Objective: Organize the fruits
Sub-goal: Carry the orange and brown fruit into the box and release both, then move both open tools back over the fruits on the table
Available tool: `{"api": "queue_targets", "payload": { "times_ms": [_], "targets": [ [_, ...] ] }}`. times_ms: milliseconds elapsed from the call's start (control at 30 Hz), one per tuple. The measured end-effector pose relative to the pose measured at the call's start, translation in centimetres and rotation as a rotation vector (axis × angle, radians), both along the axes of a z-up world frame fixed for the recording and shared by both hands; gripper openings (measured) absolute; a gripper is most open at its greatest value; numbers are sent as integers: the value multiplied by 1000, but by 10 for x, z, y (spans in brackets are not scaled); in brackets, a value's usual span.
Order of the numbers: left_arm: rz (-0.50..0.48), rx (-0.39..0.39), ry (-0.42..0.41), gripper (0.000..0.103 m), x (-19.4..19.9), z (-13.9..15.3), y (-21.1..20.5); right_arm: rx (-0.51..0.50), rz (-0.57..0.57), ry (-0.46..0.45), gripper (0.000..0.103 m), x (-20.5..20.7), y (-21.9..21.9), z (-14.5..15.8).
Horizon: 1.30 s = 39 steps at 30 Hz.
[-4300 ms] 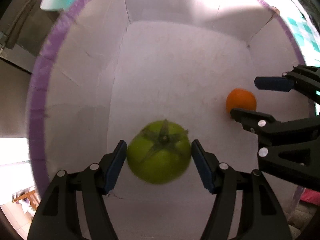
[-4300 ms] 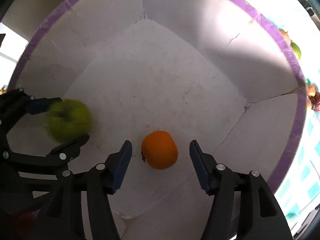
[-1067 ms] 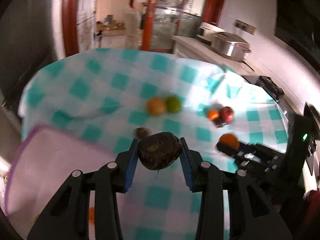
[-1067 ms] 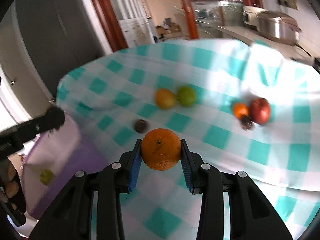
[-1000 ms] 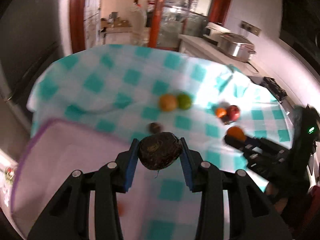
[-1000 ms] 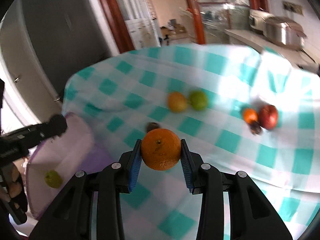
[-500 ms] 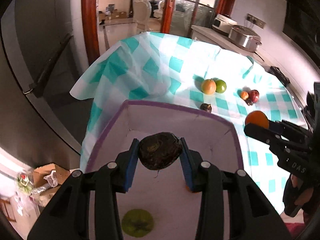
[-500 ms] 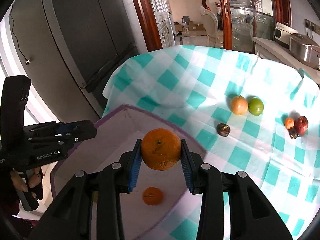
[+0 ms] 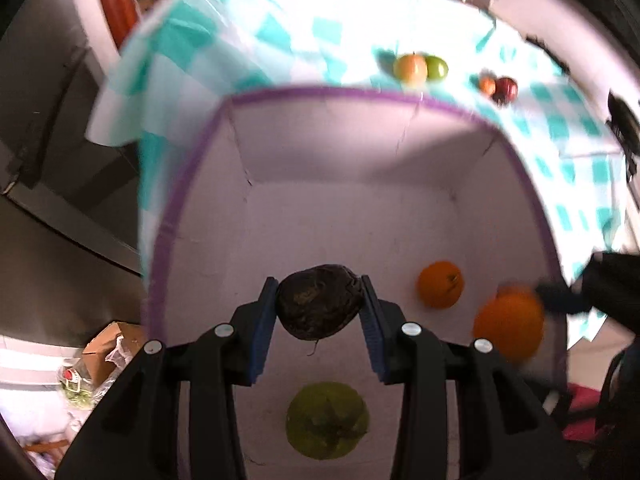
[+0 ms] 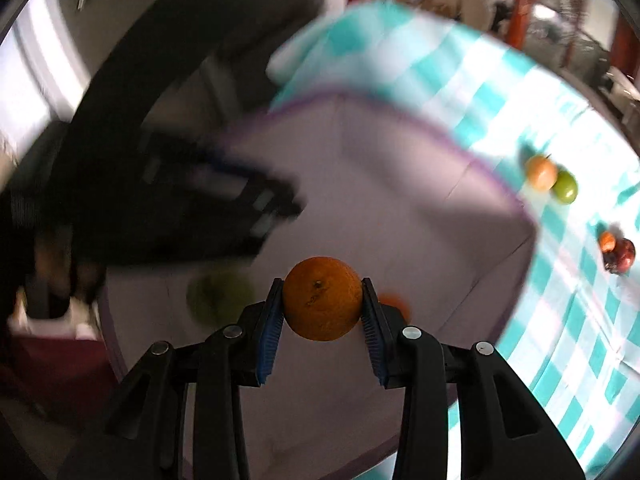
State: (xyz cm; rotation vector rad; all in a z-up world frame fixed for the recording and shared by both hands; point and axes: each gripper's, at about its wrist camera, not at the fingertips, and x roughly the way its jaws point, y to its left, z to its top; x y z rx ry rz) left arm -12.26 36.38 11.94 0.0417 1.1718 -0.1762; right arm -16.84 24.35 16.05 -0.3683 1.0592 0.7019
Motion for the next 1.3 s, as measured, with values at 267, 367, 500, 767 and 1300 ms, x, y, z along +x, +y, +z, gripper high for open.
{"api": "queue_targets", "payload": {
  "times_ms": [267,367,500,767,1300],
  "targets": [
    [-38,38,175,41,19,-54,-11,-206,161,79,38,-40,29,-42],
    [3,10,212,41,19,-61,-2,-241,172,94,39,-44,31,-48],
    [-1,18,232,46,18,-65,0,-272,178,101,39,-43,35,-52],
    [-8,0,230,68,8,-65,3,-292,140,99,71,-38,41,-49],
    [6,-43,80,89,-16,-27,1,-71,94,21,85,-51,16,-4]
  ]
}}
